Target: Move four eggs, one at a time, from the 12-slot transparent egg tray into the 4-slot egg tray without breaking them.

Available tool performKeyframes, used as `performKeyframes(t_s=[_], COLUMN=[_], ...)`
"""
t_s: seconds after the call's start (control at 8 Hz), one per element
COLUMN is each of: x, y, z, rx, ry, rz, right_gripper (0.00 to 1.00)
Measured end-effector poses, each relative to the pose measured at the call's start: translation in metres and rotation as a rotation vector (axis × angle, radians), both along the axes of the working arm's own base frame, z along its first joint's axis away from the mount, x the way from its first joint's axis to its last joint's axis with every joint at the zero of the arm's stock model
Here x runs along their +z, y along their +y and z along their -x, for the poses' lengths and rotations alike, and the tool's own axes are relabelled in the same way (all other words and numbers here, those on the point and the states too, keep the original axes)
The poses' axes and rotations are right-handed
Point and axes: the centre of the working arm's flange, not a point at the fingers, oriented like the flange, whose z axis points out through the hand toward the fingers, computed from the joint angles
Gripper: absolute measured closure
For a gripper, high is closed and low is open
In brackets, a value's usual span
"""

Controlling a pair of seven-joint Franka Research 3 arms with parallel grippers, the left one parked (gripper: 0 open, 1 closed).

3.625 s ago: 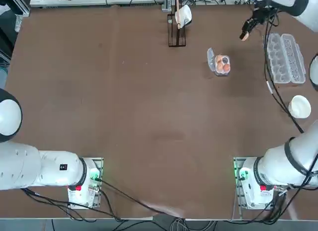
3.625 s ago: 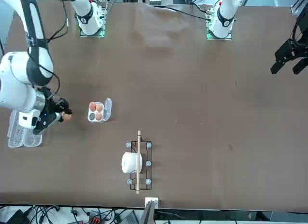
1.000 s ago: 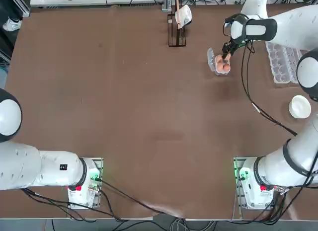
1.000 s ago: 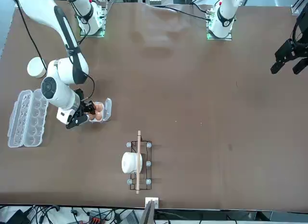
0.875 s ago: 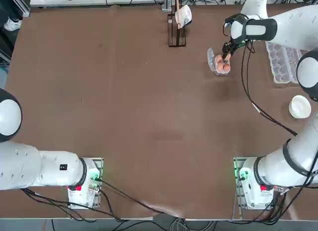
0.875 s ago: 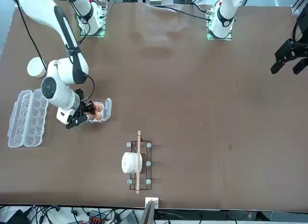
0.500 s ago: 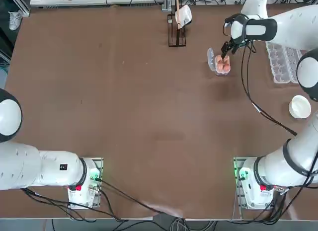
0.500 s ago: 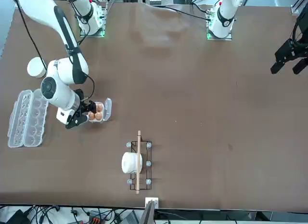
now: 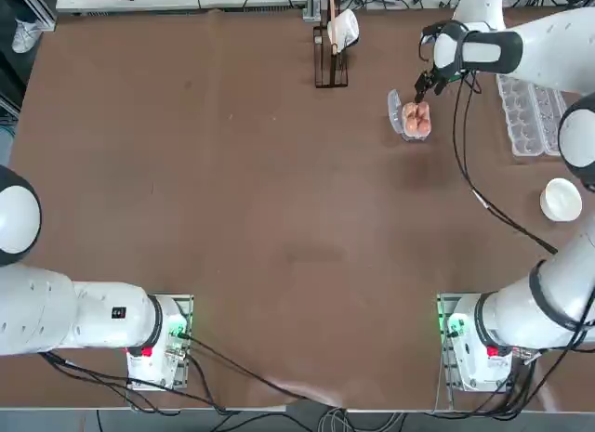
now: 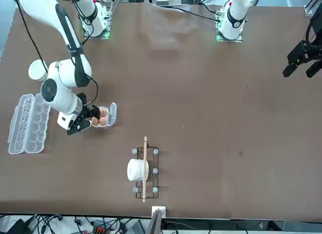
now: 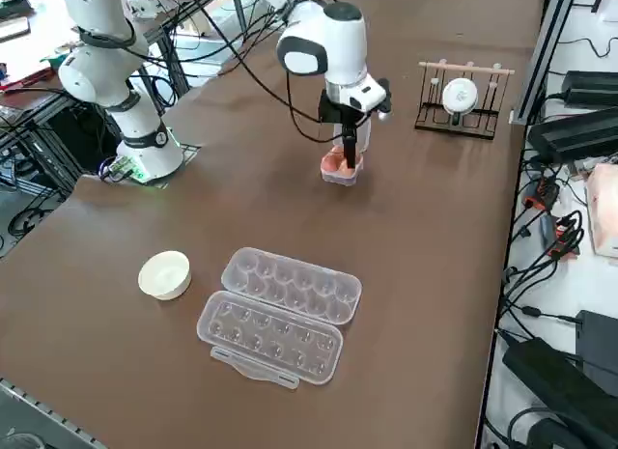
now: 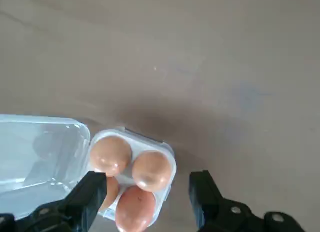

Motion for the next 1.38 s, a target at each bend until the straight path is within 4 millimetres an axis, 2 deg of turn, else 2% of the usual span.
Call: performKeyframes(t_s=[0.38,0.75,1.0,1.38], x=[0.066,0.149,0.202,0.26], y=[-0.012,-0.039,-0.056,-0.066], z=[0.001,0.011,0.025,0.055], rx=[-0.043,-0.117,-0.163,-0.233], ry=[-0.029,0.011,0.004,-0.01], rz=[0.004,0.012,0.013,0.044], right_gripper=[0.0,0.0,0.0,0.0])
